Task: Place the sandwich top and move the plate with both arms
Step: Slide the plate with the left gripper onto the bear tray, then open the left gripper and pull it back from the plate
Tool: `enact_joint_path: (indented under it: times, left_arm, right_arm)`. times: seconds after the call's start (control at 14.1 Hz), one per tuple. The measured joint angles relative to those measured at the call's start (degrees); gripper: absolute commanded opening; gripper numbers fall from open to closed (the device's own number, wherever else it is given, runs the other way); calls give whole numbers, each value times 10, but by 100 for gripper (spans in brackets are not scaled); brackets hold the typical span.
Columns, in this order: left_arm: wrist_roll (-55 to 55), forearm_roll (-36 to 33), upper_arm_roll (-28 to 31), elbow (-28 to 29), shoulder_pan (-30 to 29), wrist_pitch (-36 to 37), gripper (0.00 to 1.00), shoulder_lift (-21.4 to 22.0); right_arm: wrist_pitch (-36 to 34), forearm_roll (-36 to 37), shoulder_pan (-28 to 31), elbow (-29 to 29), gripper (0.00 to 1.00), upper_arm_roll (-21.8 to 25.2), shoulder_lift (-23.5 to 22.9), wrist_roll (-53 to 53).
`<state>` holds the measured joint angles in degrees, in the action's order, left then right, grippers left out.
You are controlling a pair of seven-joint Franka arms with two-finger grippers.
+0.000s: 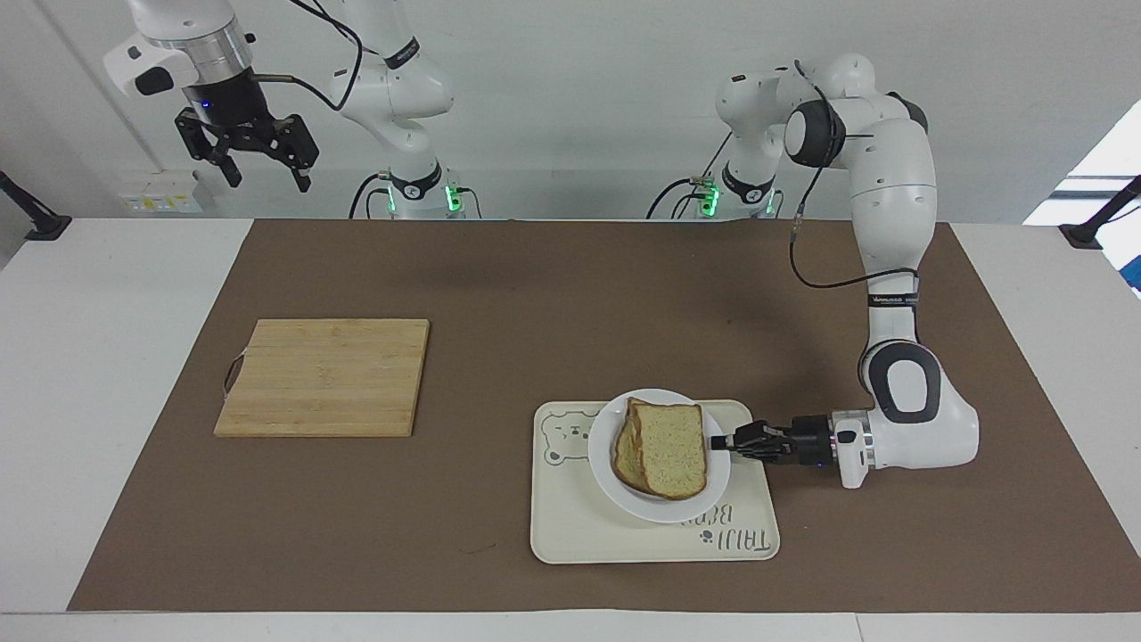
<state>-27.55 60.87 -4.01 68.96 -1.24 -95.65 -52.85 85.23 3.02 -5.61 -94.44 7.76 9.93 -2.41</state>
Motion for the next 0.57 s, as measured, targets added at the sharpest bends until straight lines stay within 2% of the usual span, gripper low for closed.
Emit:
enact_joint_path:
  times: [0.21, 0.36, 0.43, 0.57]
  left_arm:
    - [0, -2, -1, -6, 0, -2, 0, -6]
    - [0, -5, -1, -6, 0, -2, 49, -6]
    - [0, -5, -2, -7, 0, -1, 99, -6]
    - [1, -7, -3, -12, 0, 0, 100, -6]
  right_arm:
    - [0, 0, 0, 0, 100, 0, 0, 0]
    - [0, 0, 0, 0, 100, 0, 0, 1]
    - [0, 0, 0, 0, 100, 0, 0, 4]
    - [-11, 0, 0, 14, 100, 0, -8, 5]
